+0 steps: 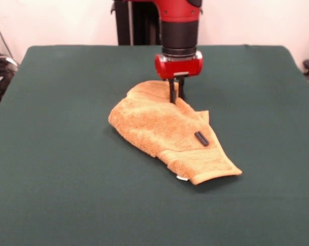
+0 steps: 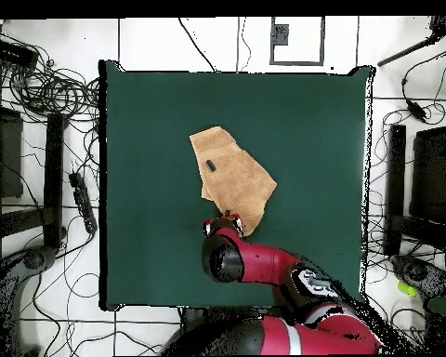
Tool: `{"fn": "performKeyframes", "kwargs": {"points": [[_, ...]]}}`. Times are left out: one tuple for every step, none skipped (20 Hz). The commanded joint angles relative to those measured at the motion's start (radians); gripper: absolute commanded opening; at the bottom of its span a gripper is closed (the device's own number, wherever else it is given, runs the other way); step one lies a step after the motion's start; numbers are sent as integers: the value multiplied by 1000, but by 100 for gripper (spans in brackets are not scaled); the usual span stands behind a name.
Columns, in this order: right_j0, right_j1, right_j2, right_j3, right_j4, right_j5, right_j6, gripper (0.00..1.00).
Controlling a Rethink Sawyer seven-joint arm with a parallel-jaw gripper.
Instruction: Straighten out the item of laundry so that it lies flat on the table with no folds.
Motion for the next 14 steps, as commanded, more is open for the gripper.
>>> {"fn": "performKeyframes", "kwargs": {"points": [[-45,110,126,-92,45,339,83,0],[-51,114,128,-118,49,379,66,0],[-61,122,132,-155,54,429,46,0],[-68,127,135,-175,56,453,38,0],[-77,135,137,-204,62,484,32,0],[-93,146,146,-233,66,519,23,0],[-103,156,146,-266,70,547,19,0],[-117,167,150,-298,74,580,14,0],[-125,178,149,-330,77,601,14,0],[-136,189,152,-360,76,628,9,0],[-144,201,152,-390,73,652,5,0],[-157,215,161,-421,70,688,-8,0],[-170,230,170,-451,69,725,-20,0],[-182,245,179,-481,69,762,-32,0]]}}
